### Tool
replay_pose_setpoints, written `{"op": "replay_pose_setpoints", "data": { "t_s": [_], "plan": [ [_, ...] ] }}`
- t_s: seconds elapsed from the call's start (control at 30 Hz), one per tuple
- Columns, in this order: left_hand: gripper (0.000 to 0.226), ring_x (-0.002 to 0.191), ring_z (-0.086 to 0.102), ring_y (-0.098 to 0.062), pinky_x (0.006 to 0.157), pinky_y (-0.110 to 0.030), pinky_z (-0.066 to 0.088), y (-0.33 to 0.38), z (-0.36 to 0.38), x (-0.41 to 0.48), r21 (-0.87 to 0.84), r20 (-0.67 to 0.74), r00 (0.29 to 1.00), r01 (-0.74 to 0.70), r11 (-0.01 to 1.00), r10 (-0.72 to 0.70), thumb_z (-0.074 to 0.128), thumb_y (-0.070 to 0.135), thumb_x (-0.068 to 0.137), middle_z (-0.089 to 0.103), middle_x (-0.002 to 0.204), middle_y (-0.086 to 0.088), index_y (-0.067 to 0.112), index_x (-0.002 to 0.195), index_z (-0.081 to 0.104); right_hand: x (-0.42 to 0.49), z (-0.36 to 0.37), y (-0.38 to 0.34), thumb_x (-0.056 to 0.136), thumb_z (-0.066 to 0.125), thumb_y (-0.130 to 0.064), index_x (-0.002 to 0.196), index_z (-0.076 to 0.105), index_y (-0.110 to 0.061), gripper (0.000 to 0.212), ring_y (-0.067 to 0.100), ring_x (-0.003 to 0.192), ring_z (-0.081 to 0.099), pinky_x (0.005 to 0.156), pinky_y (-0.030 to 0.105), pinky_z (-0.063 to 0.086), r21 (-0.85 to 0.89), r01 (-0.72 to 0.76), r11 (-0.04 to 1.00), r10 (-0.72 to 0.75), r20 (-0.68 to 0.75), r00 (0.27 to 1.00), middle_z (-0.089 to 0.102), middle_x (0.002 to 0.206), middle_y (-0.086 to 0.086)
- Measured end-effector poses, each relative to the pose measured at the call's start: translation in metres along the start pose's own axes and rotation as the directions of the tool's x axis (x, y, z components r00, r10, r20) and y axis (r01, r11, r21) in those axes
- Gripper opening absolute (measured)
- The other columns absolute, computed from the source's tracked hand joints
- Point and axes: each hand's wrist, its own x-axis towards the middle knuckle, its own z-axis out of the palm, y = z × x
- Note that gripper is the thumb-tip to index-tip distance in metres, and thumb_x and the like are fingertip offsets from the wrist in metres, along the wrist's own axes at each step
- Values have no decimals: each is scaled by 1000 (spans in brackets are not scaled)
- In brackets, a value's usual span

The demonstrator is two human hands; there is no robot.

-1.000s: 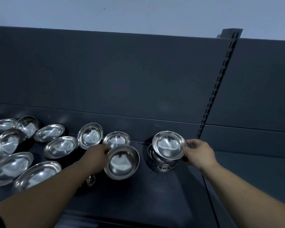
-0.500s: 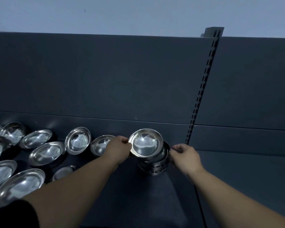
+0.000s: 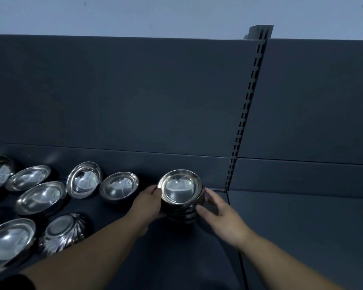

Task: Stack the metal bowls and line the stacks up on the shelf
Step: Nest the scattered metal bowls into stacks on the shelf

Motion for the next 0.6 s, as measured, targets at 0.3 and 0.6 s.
{"op": "replay_pose_setpoints", "data": {
  "t_s": [0.3,0.6],
  "plan": [
    [27,106,64,-19,76,-28,56,0,44,10,-91,144,989,-8,996,21,46,24,98,65,118,-3,24,123,57,13,-37,9,69,81,-30,149,19,-41,102,6,124,52,104,26,44,-274,87,958,-102,-41,994,51,135,-15],
    [49,120,53,-7,107,-29,40,-14,47,3,164,136,980,-166,972,145,57,38,93,56,135,7,25,139,45,8,-43,33,74,79,-25,145,32,-25,85,16,125,50,96,16,37,-410,-25,912,-42,-155,987,52,138,-3]
  ]
}}
